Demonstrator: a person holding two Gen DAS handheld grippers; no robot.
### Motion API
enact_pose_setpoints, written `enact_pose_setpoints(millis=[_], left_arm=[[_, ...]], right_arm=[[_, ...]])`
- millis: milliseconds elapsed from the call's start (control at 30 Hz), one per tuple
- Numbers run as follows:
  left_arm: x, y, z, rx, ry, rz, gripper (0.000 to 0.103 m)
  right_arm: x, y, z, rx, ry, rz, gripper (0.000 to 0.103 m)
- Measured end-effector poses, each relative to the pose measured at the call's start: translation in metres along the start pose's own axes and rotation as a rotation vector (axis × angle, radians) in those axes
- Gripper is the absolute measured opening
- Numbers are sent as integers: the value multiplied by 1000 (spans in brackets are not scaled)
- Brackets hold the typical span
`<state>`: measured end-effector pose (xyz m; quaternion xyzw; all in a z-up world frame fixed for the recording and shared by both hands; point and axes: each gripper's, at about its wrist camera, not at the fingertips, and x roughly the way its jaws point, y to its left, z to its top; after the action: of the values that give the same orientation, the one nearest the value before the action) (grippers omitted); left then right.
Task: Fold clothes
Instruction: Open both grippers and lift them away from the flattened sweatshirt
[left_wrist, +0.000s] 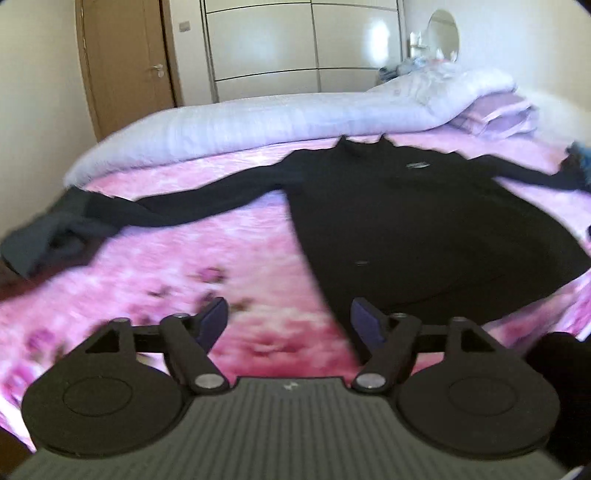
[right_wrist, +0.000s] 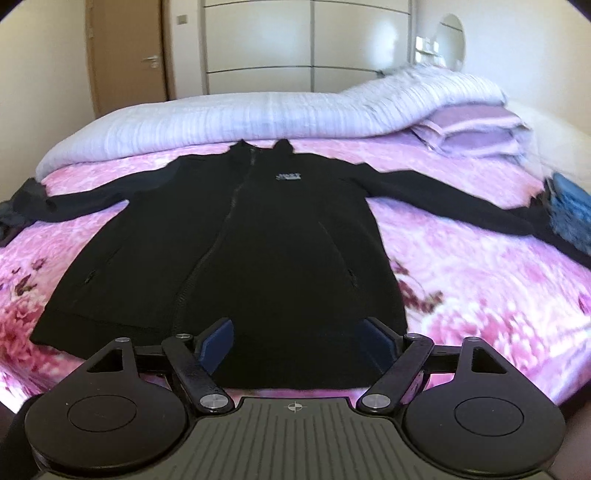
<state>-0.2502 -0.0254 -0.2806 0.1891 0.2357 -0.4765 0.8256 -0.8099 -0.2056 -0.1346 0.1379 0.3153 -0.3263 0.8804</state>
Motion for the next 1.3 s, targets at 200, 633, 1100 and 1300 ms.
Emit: enact_pose_setpoints(millis=[200,633,1100,1300], left_arm=[[5,-23,-1,15,10,-51,81],[18,-33,5,11,22,-45,83],[21,-47,-2,40,40,-73,83],[19,-42,-2,25,31,-63,83]], right_arm=[[-12,-6,-2,30,17,0,82],[0,6,-2,52,72,-3,83],[5,33,-22,29,132,24,83],[3,36,-23,33,130,19,83]])
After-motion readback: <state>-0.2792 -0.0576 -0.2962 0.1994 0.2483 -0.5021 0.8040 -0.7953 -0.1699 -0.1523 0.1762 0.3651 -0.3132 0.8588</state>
